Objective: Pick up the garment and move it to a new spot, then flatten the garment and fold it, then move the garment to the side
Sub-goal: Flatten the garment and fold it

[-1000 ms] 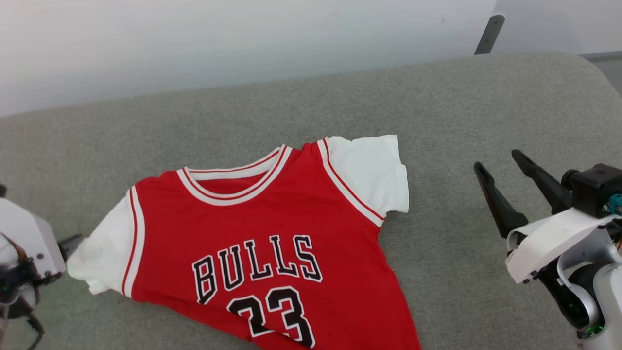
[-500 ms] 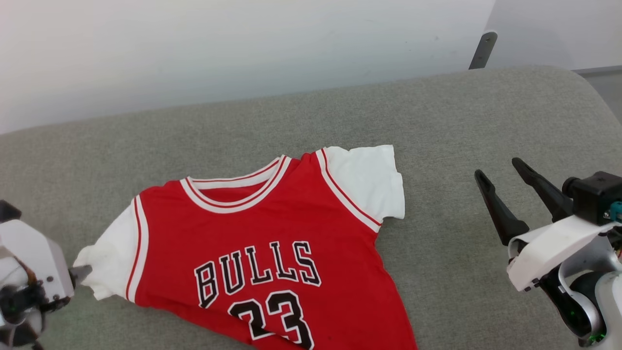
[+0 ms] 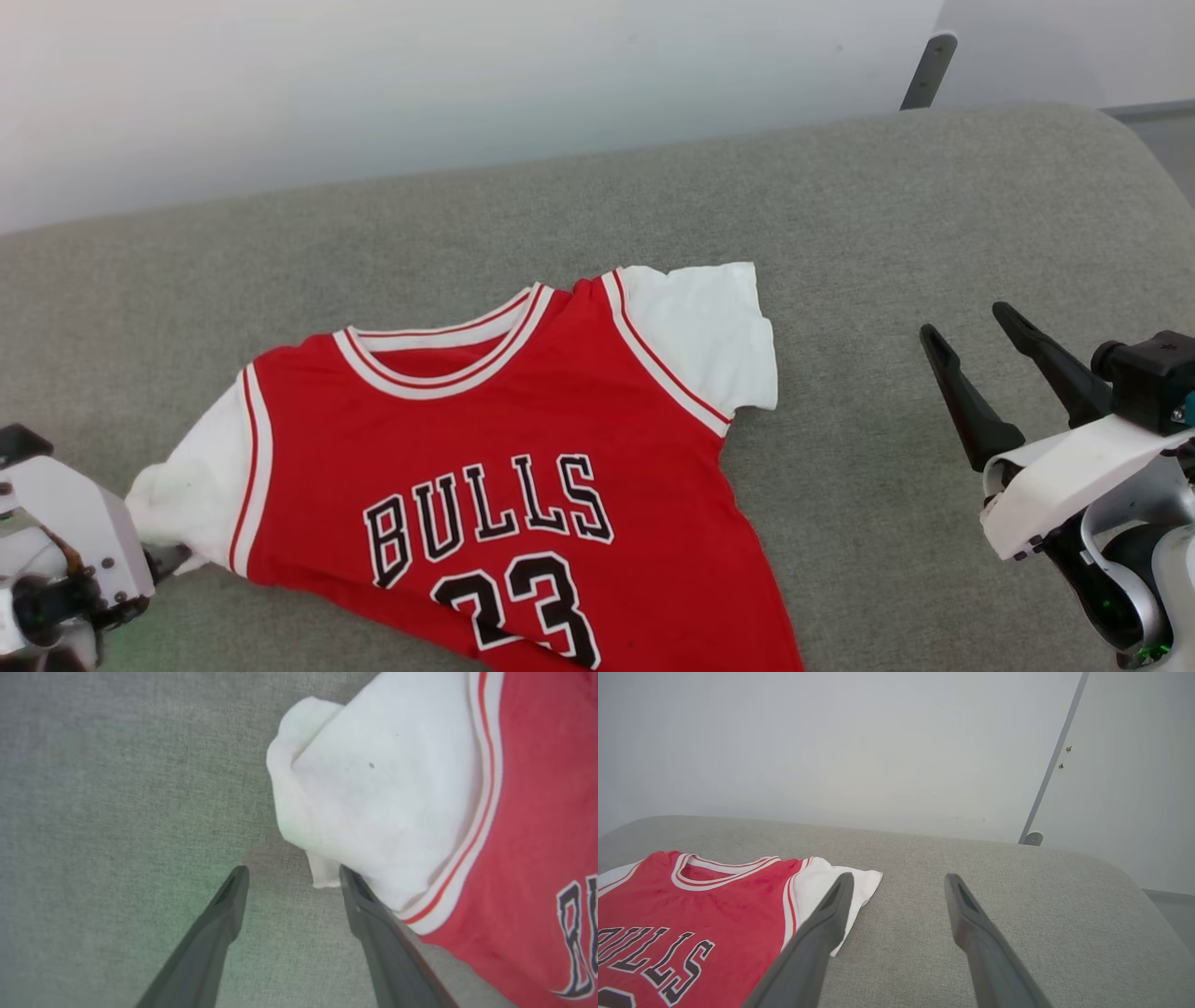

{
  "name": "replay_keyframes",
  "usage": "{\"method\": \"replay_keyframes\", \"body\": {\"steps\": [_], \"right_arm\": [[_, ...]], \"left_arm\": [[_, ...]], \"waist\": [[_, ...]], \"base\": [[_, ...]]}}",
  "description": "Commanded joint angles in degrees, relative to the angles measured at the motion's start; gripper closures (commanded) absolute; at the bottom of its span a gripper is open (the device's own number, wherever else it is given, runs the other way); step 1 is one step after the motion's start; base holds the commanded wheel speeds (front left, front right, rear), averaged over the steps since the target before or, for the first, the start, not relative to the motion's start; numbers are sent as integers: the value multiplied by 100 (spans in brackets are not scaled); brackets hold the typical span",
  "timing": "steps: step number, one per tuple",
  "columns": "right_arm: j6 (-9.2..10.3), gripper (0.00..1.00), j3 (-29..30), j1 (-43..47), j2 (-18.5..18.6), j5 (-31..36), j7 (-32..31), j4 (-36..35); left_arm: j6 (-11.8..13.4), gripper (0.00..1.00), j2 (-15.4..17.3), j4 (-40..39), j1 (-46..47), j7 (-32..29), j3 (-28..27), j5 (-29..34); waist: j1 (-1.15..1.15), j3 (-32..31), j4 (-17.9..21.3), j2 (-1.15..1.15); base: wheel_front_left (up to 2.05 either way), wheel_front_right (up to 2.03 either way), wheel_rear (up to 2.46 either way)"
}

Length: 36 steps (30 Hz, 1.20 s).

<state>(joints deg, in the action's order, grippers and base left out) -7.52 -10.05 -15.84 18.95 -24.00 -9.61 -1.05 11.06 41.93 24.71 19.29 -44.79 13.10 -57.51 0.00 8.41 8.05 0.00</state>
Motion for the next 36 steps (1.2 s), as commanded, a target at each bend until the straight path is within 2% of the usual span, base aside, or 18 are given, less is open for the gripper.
{"method": "replay_keyframes", "body": {"steps": [1,6,7,8,9,10,14,22,29,36], "right_arm": [[6,0,3,-59,-23,40,-4,-22],[6,0,10,-97,-27,52,-18,-48],[6,0,15,-90,-27,51,-25,-53],[6,0,23,-87,-29,51,-33,-57],[6,0,28,-86,-28,58,-39,-65],[6,0,32,-91,-29,61,-44,-72],[6,0,63,-92,-35,72,-59,-85],[5,0,132,6,-41,55,-69,-84],[6,0,139,30,-64,29,-61,-51],[6,0,96,-33,-123,-1,-20,-14]], "left_arm": [[-46,0,-40,64,64,47,1,-13],[-149,0,-223,412,169,109,58,-41],[-161,3,-290,486,194,130,49,-90],[-201,40,-344,568,206,127,46,-136],[-237,87,-393,626,213,137,46,-167],[-258,100,-447,711,224,139,36,-215],[-373,100,-456,891,215,128,36,-253],[-317,100,-105,778,187,322,-152,-177],[-393,100,104,-77,452,503,-122,23],[-545,100,-107,-1113,1010,332,342,323]], "waist": [[0,36,12,0],[0,103,33,0],[0,111,35,0],[0,118,37,0],[0,125,38,0],[0,131,40,0],[0,134,37,0],[0,98,-24,0],[0,67,-81,0],[0,75,-33,0]], "base": [[0,0,0],[0,0,0],[0,0,0],[0,0,0],[0,0,0],[0,0,0],[0,0,0],[0,0,0],[0,0,0],[0,0,0]]}}
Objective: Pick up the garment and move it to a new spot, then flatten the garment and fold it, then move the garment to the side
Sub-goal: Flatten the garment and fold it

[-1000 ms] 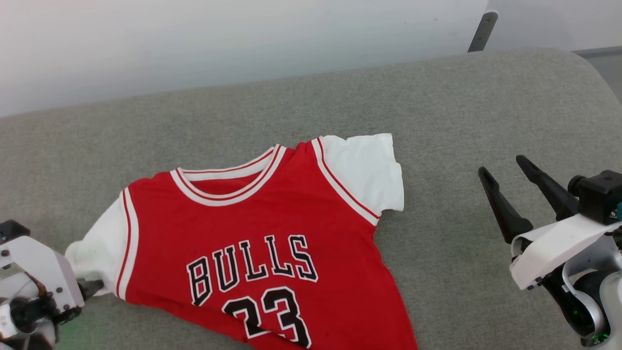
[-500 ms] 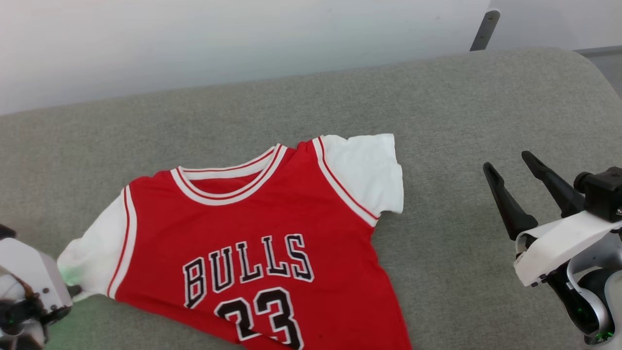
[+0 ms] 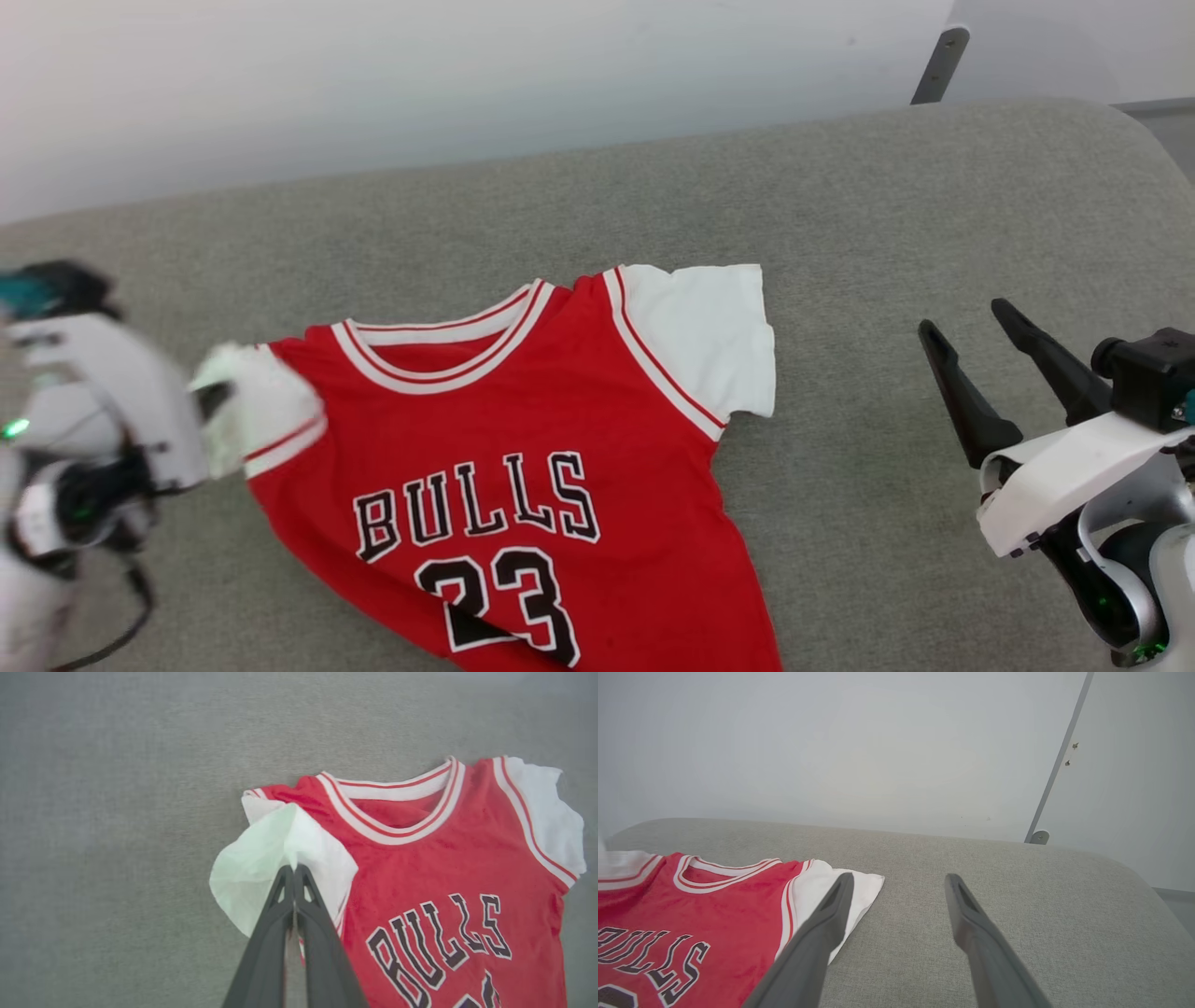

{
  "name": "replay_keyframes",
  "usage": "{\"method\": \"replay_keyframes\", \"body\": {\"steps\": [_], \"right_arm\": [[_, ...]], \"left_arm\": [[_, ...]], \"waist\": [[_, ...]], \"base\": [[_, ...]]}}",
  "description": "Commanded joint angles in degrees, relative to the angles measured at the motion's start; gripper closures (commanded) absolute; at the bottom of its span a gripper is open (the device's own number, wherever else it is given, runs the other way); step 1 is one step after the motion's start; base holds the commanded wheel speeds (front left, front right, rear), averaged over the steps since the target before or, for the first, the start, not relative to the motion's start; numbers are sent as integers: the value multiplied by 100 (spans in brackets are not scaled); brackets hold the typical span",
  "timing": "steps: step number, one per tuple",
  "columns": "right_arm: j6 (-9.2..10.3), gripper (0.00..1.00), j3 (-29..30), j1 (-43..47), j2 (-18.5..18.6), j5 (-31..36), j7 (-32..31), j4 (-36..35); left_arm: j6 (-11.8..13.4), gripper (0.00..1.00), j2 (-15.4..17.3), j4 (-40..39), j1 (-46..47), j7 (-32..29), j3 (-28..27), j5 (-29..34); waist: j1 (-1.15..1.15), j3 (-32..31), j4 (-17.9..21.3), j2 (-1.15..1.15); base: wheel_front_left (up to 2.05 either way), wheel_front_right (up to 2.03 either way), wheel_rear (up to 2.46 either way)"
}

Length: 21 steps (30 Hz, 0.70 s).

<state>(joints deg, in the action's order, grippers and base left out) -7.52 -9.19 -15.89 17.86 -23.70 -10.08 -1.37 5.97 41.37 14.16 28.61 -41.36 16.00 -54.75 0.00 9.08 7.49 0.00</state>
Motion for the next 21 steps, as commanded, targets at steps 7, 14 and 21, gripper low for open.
{"method": "replay_keyframes", "body": {"steps": [7,14,21], "right_arm": [[6,0,4,-30,-60,-47,80,57],[5,0,16,58,-128,-69,160,137],[6,0,-8,104,-201,-90,202,224]], "left_arm": [[-301,100,-473,-480,355,-355,671,150],[-563,100,-892,-480,181,-755,1290,78],[-659,0,-1022,-147,84,-656,1393,41]], "waist": [[0,64,164,0],[0,98,274,0],[0,57,302,0]], "base": [[0,0,0],[0,0,0],[0,0,0]]}}
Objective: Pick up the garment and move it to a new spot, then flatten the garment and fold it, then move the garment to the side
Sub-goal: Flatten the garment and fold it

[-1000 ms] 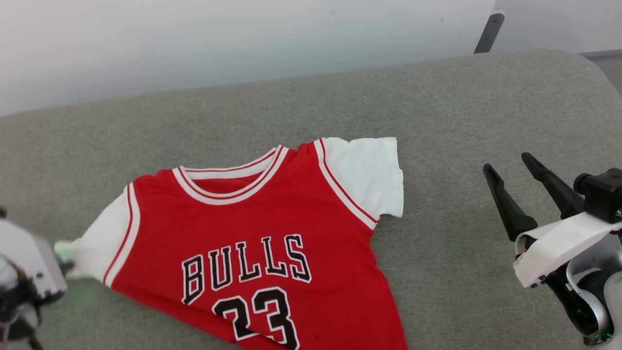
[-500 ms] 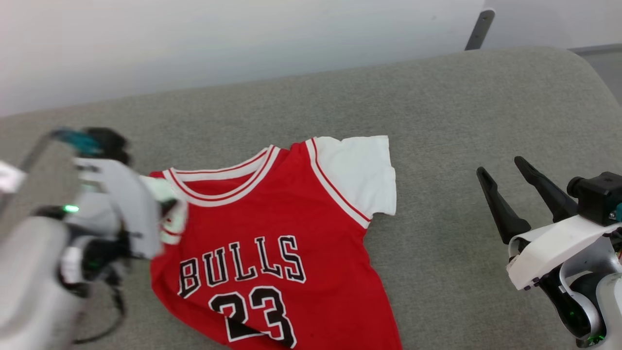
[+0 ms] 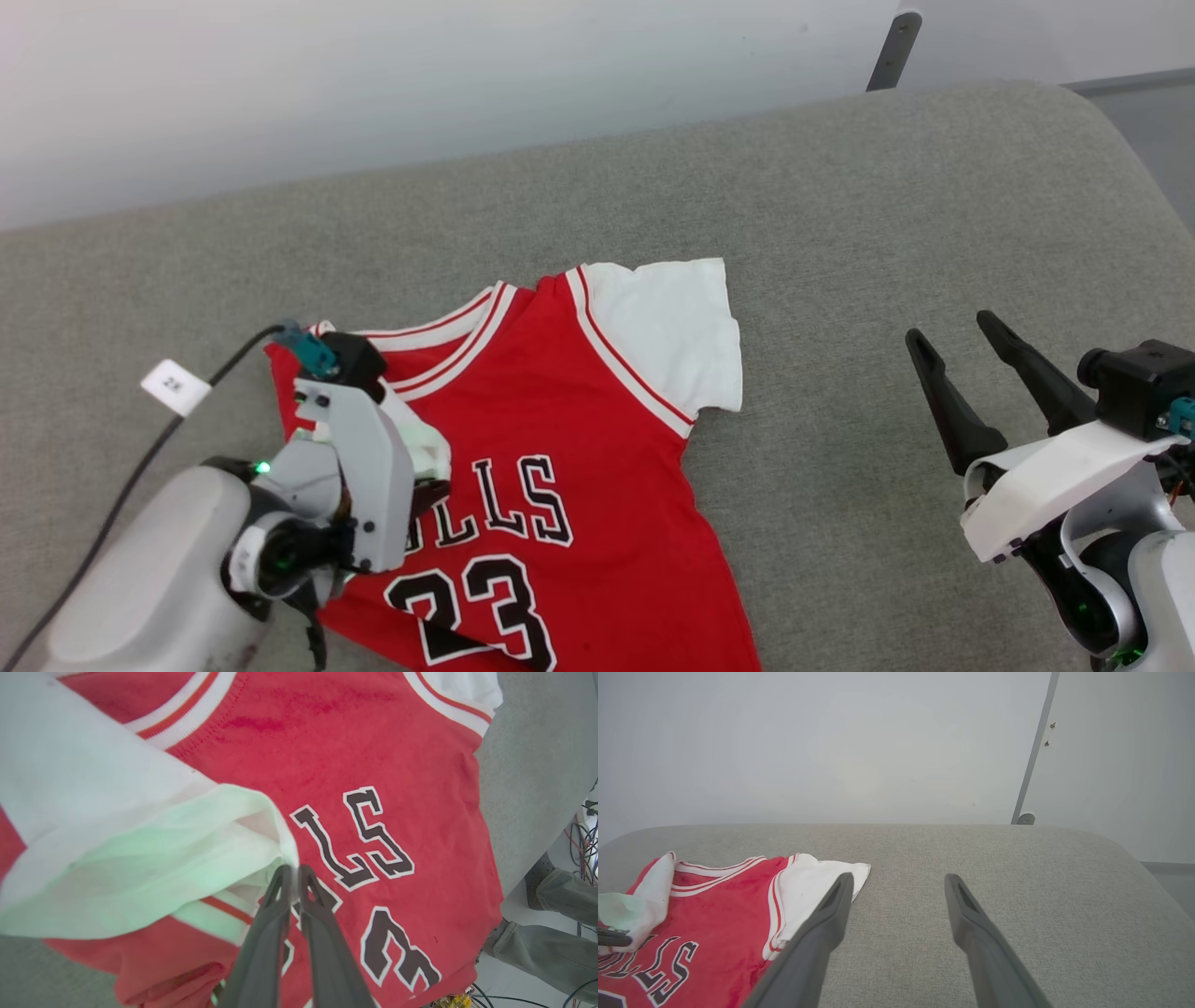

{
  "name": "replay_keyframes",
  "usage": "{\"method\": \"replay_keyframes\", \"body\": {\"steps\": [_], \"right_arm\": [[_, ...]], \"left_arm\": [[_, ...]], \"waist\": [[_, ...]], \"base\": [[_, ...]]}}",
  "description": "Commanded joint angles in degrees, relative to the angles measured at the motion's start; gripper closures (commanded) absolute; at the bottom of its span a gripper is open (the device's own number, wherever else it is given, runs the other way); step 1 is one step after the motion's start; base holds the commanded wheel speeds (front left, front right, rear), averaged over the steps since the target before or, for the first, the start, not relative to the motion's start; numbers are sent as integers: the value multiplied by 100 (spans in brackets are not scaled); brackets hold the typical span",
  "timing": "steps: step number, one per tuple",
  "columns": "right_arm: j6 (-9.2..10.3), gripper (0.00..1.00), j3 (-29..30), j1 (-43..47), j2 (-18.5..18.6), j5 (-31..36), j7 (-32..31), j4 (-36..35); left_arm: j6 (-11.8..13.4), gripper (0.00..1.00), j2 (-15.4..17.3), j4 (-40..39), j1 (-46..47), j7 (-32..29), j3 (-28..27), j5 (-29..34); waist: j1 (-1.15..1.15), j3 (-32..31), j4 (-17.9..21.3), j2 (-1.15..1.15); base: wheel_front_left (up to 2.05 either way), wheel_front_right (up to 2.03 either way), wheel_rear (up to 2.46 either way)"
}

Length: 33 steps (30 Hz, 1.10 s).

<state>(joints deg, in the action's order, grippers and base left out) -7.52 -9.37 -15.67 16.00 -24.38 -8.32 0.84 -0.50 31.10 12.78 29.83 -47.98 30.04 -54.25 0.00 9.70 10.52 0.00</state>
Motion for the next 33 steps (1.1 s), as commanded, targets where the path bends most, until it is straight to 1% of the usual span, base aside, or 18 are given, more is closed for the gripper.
{"method": "replay_keyframes", "body": {"steps": [1,5,8,13,17,26,33], "right_arm": [[6,0,7,93,-18,-20,24,13],[5,0,21,122,-27,-6,34,25],[6,0,37,144,-27,-5,38,14],[6,0,39,130,-19,-11,68,-14],[6,0,19,72,-8,6,96,-44],[6,0,0,-4,-6,11,92,-111],[6,0,14,-6,10,18,107,-125]], "left_arm": [[-3,0,26,7,-14,-9,-23,-10],[80,0,147,-44,46,-22,-182,-102],[177,0,325,-168,74,-20,-348,-134],[411,0,683,-310,166,20,-565,33],[504,0,833,-239,165,35,-604,139],[401,0,740,14,55,112,-471,152],[298,0,798,129,88,186,-350,315]], "waist": [[0,-21,-4,0],[0,-74,-28,0],[0,-108,-43,0],[0,-145,-53,0],[0,-157,-44,0],[0,-135,3,0],[0,-102,31,0]], "base": [[0,0,0],[0,0,0],[0,0,0],[0,0,0],[0,0,0],[0,0,0],[0,0,0]]}}
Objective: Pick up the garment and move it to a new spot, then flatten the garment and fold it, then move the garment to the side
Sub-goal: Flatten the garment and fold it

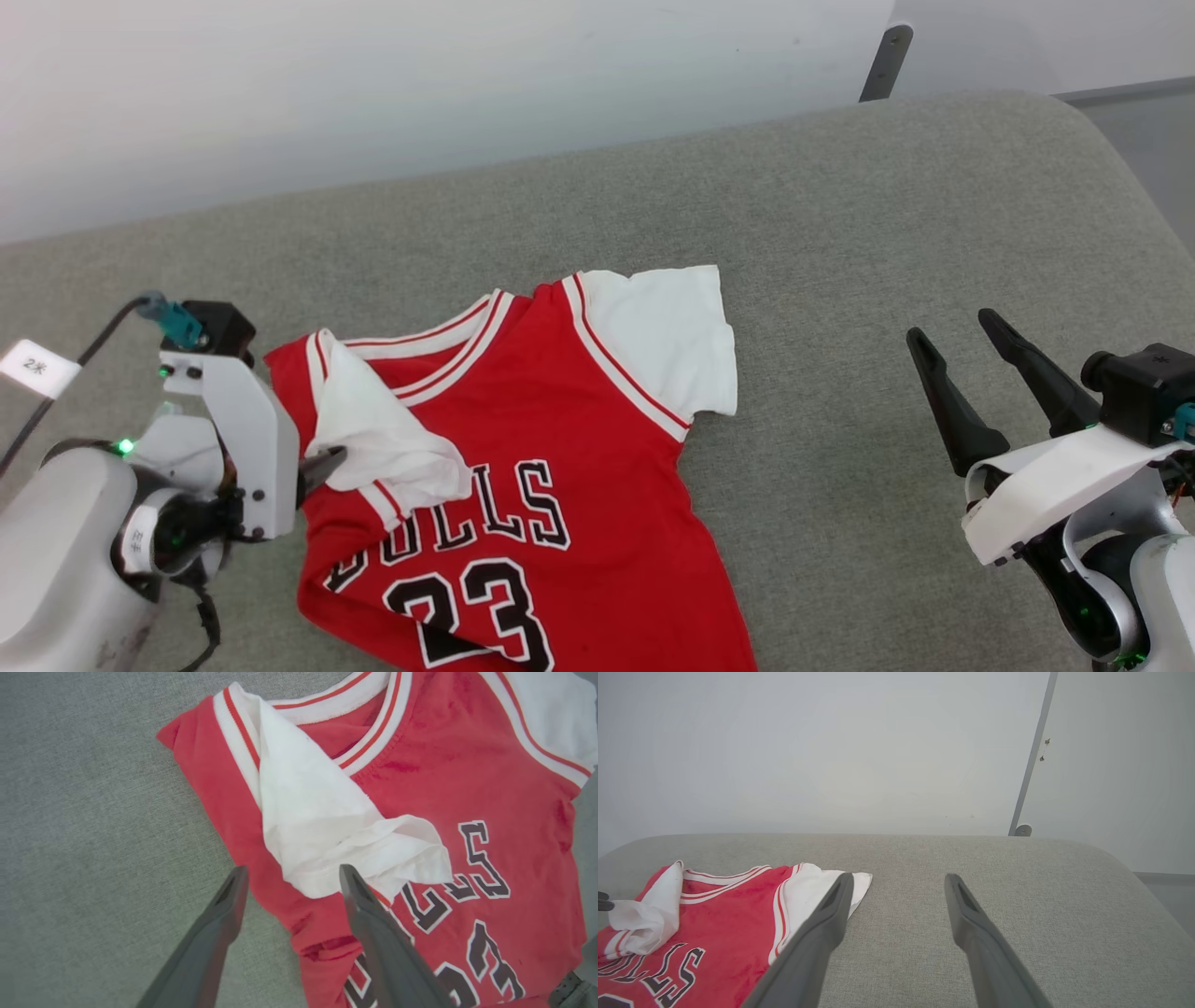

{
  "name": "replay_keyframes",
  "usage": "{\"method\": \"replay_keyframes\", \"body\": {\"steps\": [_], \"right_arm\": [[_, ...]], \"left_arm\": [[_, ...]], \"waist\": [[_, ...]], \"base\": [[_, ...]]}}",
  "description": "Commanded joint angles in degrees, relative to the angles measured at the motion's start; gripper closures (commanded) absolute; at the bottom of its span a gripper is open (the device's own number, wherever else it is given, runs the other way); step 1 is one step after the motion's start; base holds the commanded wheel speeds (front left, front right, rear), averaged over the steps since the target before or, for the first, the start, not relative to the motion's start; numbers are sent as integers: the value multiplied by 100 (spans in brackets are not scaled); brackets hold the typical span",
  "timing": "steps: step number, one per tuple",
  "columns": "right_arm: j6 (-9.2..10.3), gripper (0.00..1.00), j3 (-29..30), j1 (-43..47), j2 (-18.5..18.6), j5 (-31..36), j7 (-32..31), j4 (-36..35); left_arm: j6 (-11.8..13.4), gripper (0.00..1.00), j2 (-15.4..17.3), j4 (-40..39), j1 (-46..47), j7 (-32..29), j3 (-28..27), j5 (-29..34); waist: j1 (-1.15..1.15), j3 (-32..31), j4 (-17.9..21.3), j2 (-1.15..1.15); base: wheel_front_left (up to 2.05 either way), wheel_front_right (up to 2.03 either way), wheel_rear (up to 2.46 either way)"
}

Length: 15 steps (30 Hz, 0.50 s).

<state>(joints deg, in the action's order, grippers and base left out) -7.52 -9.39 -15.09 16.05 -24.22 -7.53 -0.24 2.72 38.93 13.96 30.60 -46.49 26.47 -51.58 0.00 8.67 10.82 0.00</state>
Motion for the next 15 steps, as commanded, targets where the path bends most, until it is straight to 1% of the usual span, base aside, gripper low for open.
{"method": "replay_keyframes", "body": {"steps": [1,5,8,9,10,11,12,15], "right_arm": [[6,0,17,-65,0,3,25,-16],[6,0,17,-76,-14,10,0,-24],[5,0,26,-84,-11,20,-16,-31],[6,0,29,-83,-9,22,-17,-30],[6,0,29,-82,-9,25,-22,-32],[6,0,24,-78,-10,28,-27,-34],[6,0,18,-70,-9,31,-32,-33],[6,0,9,-65,-10,33,-31,-28]], "left_arm": [[-34,0,19,43,19,66,27,88],[-126,0,-6,228,40,234,93,190],[-235,0,-88,354,72,329,131,177],[-272,17,-98,410,90,362,131,172],[-318,62,-112,437,109,415,134,179],[-366,95,-136,477,121,469,127,170],[-385,100,-160,528,126,500,124,155],[-472,100,-171,635,206,576,151,201]], "waist": [[0,6,4,0],[0,27,8,0],[0,47,4,0],[0,52,3,0],[0,55,1,0],[0,57,1,0],[0,59,1,0],[0,48,-3,0]], "base": [[0,0,0],[0,0,0],[0,0,0],[0,0,0],[0,0,0],[0,0,0],[0,0,0],[0,0,0]]}}
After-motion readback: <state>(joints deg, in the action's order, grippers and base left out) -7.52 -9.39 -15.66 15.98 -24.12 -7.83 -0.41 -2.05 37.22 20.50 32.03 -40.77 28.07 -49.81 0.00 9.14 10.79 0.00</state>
